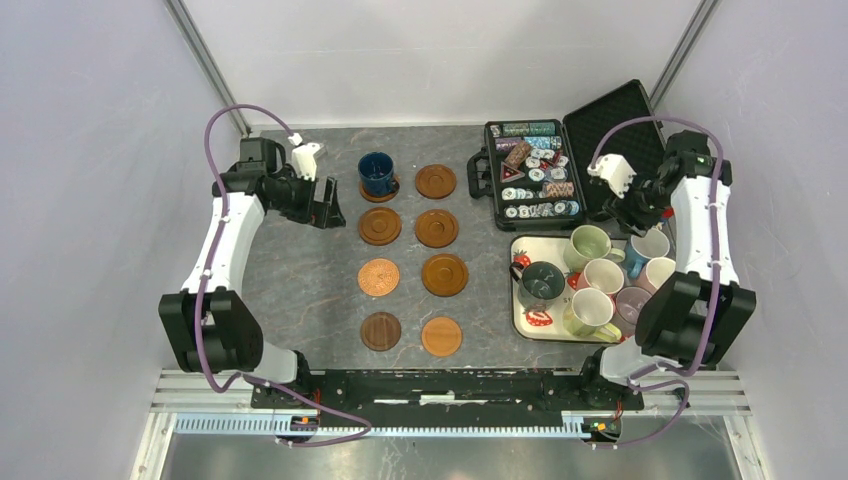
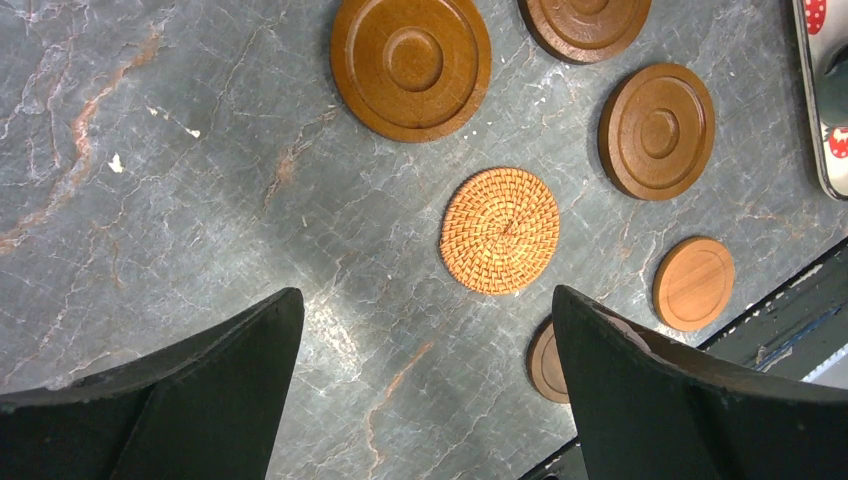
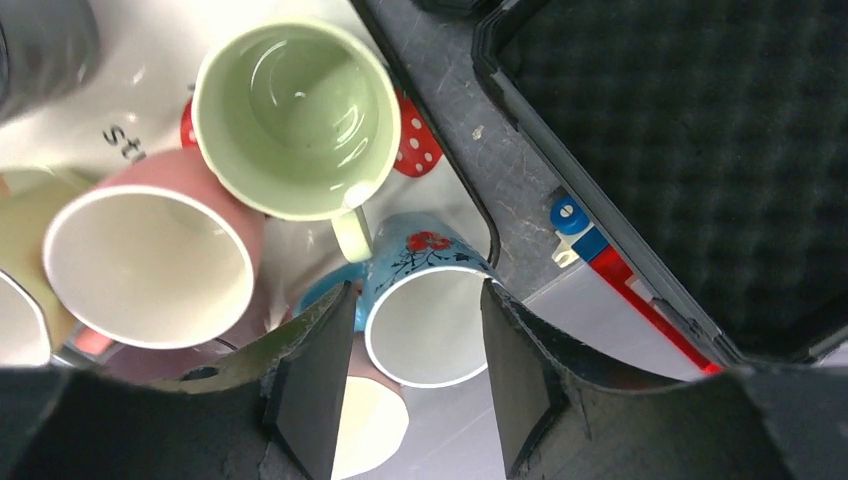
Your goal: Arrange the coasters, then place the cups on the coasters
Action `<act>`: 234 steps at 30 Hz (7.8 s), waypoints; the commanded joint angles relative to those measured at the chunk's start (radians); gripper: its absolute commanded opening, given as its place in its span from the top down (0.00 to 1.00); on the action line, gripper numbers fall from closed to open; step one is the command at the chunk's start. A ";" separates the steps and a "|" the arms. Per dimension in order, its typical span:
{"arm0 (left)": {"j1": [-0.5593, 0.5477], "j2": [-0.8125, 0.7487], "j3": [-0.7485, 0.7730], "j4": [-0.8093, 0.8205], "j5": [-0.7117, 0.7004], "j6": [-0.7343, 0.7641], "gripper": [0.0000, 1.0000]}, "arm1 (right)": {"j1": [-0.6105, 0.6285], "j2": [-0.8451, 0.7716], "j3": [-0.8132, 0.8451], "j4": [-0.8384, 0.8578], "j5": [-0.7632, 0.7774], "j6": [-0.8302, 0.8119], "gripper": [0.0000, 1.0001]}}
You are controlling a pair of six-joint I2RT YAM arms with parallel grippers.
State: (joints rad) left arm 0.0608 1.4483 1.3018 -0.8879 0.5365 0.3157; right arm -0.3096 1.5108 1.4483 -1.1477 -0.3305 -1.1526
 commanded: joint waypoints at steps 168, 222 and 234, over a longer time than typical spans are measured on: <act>-0.030 -0.082 -0.020 0.112 -0.073 -0.057 0.00 | 0.712 0.532 0.551 0.482 0.046 0.710 0.14; -0.087 -0.087 -0.081 0.086 -0.018 -0.007 0.00 | 0.742 0.204 -0.063 -0.031 0.047 0.004 0.91; -0.088 -0.083 -0.068 0.086 -0.017 0.008 0.00 | 0.819 0.028 -0.288 0.027 0.246 -0.356 0.84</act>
State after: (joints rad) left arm -0.0257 1.3663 1.2034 -0.8108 0.5251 0.2939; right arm 0.4866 1.6577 1.2549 -1.1439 -0.1879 -1.3293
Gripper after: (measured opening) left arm 0.997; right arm 0.229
